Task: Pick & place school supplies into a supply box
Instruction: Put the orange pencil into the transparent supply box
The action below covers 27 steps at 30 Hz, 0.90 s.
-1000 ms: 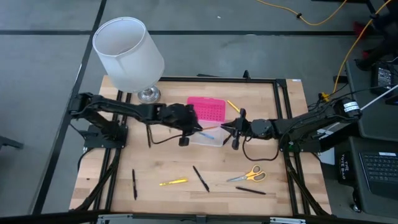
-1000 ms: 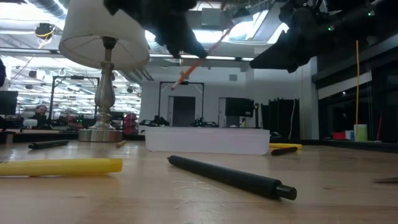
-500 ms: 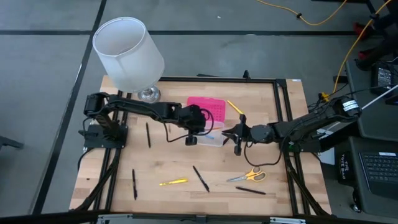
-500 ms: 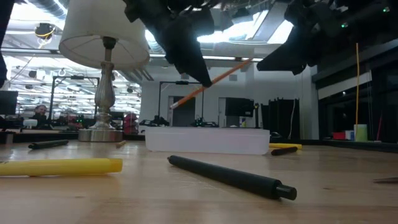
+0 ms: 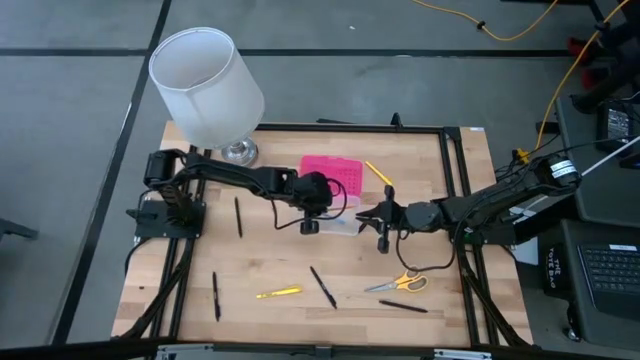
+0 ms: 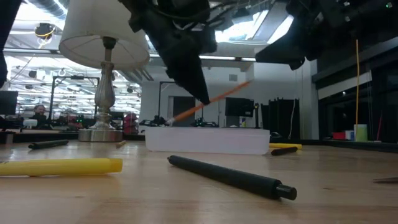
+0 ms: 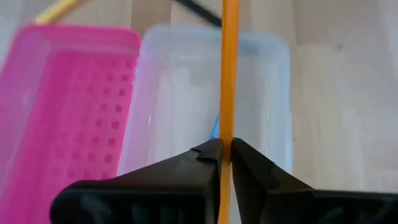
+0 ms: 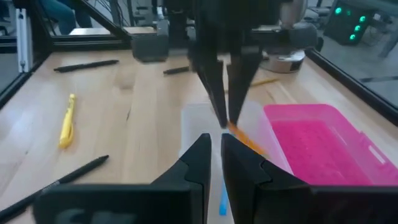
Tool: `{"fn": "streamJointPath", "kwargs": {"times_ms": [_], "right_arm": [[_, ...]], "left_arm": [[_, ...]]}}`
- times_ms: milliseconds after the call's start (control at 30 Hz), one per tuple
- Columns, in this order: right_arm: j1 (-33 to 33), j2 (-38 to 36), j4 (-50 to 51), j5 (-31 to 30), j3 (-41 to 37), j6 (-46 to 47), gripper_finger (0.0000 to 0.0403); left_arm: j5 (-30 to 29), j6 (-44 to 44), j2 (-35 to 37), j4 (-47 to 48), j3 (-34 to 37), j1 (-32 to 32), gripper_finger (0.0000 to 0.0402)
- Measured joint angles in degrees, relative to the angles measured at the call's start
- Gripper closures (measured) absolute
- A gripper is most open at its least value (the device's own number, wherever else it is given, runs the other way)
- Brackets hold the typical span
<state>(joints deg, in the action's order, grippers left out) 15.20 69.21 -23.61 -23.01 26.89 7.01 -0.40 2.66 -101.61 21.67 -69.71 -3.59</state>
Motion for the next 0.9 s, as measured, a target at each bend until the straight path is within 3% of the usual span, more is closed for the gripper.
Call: {"fn": "streamJointPath", "kwargs": {"times_ms": [400,900], "right_arm": [[-0.02,0.0,-1.03,0.16,0.0,-0.18,0.0359],[-0.09,0.0,-1.01,0.14,0.0,-1.71,0.0359]], "left_arm": [[-0.27,1.11,-4.17,0.04,0.0,-0.07,0.0384],[-0.02,1.11,-4.32,0.2,0.0,1.01,0.0375]]}}
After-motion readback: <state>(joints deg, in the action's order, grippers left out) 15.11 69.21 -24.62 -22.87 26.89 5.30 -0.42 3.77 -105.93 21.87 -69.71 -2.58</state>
